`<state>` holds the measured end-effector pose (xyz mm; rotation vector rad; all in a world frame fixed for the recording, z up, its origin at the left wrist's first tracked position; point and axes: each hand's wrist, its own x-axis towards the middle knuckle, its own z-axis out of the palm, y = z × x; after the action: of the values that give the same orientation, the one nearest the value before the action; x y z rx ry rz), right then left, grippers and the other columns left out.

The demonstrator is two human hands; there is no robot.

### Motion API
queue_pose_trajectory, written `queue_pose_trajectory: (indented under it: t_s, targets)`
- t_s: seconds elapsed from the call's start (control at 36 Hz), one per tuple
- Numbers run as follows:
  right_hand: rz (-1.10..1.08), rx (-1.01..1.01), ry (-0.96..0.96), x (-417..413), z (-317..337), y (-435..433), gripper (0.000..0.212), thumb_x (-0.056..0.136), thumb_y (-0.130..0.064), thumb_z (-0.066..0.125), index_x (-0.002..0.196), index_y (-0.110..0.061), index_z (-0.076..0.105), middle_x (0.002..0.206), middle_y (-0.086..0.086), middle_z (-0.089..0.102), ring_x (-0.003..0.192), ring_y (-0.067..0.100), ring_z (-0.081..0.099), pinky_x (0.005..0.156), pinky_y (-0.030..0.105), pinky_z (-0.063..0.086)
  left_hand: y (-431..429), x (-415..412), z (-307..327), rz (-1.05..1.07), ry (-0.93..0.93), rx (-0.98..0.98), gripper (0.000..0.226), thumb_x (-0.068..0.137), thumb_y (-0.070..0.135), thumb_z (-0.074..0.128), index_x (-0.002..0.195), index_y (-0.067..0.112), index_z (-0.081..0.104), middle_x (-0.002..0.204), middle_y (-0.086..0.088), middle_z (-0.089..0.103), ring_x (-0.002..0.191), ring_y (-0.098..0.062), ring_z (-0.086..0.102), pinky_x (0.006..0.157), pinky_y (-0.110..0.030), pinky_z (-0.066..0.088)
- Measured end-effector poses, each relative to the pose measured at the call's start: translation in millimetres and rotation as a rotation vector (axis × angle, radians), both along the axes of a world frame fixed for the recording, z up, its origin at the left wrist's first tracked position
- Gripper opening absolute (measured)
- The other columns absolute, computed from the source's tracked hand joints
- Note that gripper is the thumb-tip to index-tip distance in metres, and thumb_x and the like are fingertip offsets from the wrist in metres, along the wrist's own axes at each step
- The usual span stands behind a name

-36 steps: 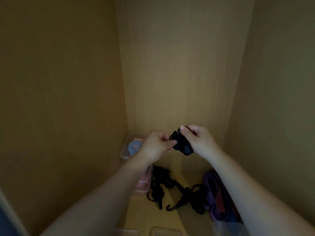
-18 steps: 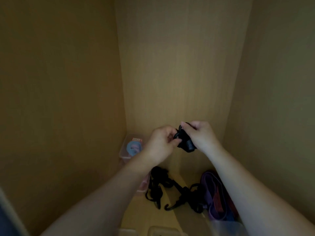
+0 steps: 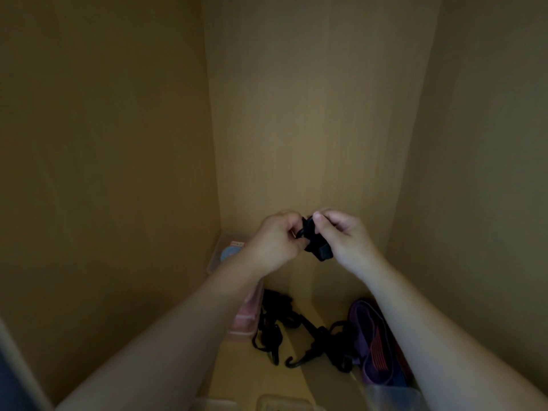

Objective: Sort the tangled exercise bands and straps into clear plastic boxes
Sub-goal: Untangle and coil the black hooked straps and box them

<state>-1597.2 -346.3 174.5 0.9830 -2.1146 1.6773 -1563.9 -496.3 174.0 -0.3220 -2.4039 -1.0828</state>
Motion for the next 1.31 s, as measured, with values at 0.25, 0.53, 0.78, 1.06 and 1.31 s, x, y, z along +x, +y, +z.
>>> queue_pose_trajectory:
  t_s: [0.25, 0.53, 0.78, 1.06, 1.31]
  targets:
    - [0.01, 0.193, -0.015, 4.2, 2.2, -0.4, 0.024, 0.094, -0.017, 0.058, 0.071, -0.016, 0.064, 0.098, 0.001, 0.054, 0.086, -0.001, 0.054, 0.077, 0.006, 0.037, 1.2, -0.8, 1.3, -0.048, -0.065, 0.001, 0.009, 0.076, 0.001, 0.067, 0.076, 0.004, 0.059, 0.075, -0.008, 0.053, 0.067, -0.017, 0.049, 0.06, -0.031, 0.039]
    - [-0.187, 0.167, -0.045, 1.3, 3.9, 0.7, 0.04, 0.094, -0.032, 0.057, 0.057, -0.016, 0.056, 0.058, -0.002, 0.051, 0.054, 0.011, 0.046, 0.053, 0.027, 0.034, 12.0, 6.5, -0.2, -0.034, 0.021, -0.062, 0.042, 0.079, 0.002, 0.069, 0.063, 0.023, 0.036, 0.067, 0.0, 0.044, 0.057, -0.01, 0.038, 0.053, -0.022, 0.03]
    - [-0.11, 0.712, 0.086, 0.0, 29.0, 11.8, 0.041, 0.103, -0.039, 0.027, 0.071, -0.022, 0.046, 0.084, -0.004, 0.042, 0.079, 0.017, 0.049, 0.077, 0.032, 0.039, 8.1, 5.4, -3.3, 0.014, -0.037, 0.074, 0.033, 0.079, 0.009, 0.075, 0.066, 0.021, 0.047, 0.063, 0.003, 0.05, 0.057, -0.01, 0.042, 0.055, -0.025, 0.033]
    - [-0.013, 0.955, 0.068, 1.7, 23.2, 18.3, 0.035, 0.104, -0.034, 0.027, 0.073, -0.025, 0.039, 0.092, -0.001, 0.041, 0.079, 0.014, 0.045, 0.079, 0.029, 0.036, 5.9, 8.6, -14.5, -0.027, -0.109, 0.079, 0.024, 0.079, 0.007, 0.076, 0.075, 0.019, 0.056, 0.077, -0.007, 0.06, 0.069, -0.016, 0.053, 0.063, -0.026, 0.042]
    - [-0.058, 0.902, -0.001, 6.9, 9.8, 18.3, 0.031, 0.102, -0.038, 0.033, 0.088, -0.017, 0.051, 0.089, 0.0, 0.049, 0.079, 0.015, 0.049, 0.071, 0.026, 0.038, 1.1, 15.7, -30.4, -0.136, -0.045, 0.111, 0.029, 0.082, 0.004, 0.072, 0.102, 0.025, 0.068, 0.09, -0.009, 0.071, 0.08, -0.021, 0.066, 0.075, -0.027, 0.051]
